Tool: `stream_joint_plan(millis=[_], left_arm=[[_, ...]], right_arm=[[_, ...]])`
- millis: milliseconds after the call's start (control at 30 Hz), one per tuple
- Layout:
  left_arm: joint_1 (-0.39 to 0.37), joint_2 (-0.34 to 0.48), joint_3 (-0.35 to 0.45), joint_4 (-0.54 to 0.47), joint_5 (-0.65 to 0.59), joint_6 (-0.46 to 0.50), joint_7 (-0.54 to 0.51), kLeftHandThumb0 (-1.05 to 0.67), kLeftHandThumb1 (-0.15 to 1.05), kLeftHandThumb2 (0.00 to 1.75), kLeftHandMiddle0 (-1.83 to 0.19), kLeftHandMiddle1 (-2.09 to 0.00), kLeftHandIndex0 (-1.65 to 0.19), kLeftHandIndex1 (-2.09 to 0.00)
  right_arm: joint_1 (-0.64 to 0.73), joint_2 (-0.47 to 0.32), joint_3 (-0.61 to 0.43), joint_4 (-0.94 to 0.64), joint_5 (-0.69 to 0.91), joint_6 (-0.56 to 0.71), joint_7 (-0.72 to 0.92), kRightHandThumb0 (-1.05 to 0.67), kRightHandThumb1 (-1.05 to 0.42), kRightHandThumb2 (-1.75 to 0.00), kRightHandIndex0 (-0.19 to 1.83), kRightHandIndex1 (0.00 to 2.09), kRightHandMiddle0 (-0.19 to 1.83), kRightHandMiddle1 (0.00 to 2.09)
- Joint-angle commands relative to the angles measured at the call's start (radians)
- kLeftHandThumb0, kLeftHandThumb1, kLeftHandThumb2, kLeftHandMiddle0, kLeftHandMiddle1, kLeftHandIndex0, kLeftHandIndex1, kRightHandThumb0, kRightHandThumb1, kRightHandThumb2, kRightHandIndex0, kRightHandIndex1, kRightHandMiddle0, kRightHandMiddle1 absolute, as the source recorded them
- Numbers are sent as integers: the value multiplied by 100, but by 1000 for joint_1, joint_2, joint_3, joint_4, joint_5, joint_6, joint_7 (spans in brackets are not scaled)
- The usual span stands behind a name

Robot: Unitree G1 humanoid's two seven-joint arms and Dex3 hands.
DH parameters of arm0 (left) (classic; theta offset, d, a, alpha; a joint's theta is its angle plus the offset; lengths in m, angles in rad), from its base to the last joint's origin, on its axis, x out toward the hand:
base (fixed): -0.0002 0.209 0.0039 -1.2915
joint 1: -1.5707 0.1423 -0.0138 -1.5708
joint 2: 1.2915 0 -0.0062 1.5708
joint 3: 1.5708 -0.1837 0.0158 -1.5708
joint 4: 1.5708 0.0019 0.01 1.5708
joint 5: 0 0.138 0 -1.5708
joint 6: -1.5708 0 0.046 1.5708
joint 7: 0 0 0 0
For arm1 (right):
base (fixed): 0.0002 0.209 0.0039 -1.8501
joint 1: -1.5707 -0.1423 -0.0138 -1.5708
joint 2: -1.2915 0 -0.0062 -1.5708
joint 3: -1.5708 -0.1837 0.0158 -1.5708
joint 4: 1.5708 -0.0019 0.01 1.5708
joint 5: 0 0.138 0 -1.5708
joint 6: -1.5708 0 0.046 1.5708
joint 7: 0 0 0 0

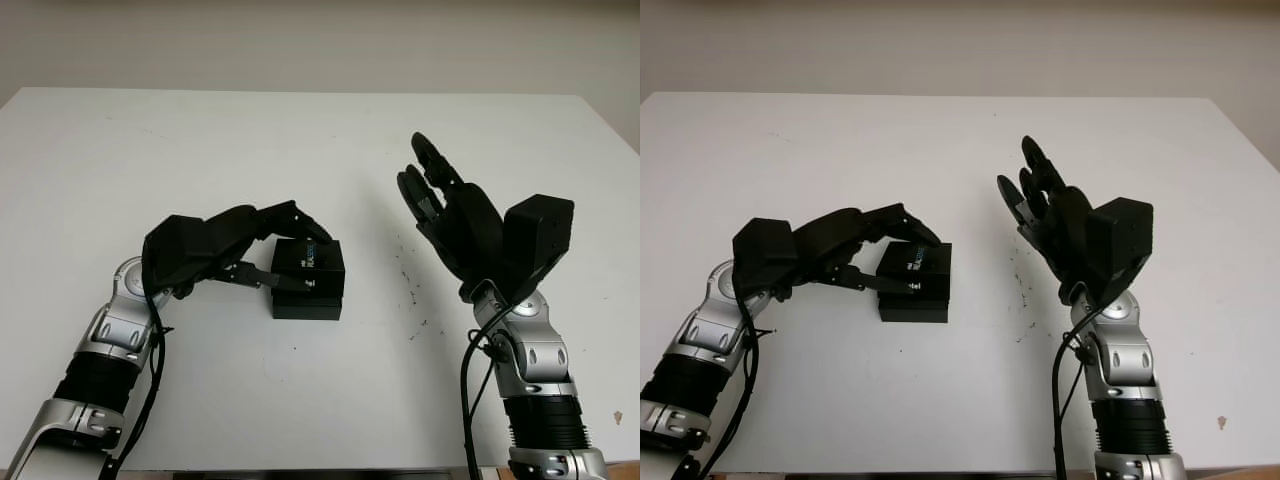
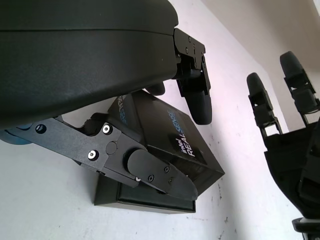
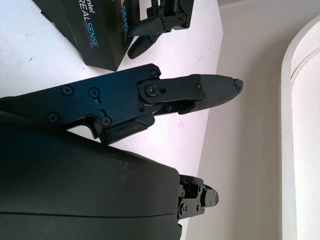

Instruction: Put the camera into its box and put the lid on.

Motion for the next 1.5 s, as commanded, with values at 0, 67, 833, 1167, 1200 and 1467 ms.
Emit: stream_joint_plan(millis=[0, 67, 833, 1167, 1200, 1467], left_arm=[[-1, 12, -7, 1, 18, -18, 10, -43, 87, 5, -35, -107, -13, -116], [0, 12, -7, 2, 27, -23, 12, -44, 85, 5, -35, -104, -14, -113], [31, -13, 6, -23, 27, -39, 65, -23, 98, 6, -51, -151, -34, -141], [56, -28, 10, -92, 19, 44, 111, -41, 104, 9, -61, -207, -27, -167], [58, -29, 10, -99, 17, 50, 113, -43, 105, 10, -60, -208, -26, -169], [64, -25, 10, -131, 27, 74, 132, -42, 105, 9, -58, -209, -22, -171]], right_arm=[[-1, 7, -3, -14, 0, 4, -5, -69, -105, -25, -1, 6, 2, 7], [0, 6, -2, -11, -1, -3, -4, -67, -105, -25, -1, 6, 3, 7], [3, 5, -3, -12, 3, -9, 11, -66, -105, -27, -2, 5, 1, 6], [5, 4, -2, -17, 2, 4, 8, -68, -105, -26, -1, 6, 2, 7], [5, 4, -2, -16, 1, 3, 8, -67, -105, -26, -1, 6, 3, 7], [3, -1, 6, -6, -20, -3, 3, -69, -105, -26, 0, 6, 4, 7]])
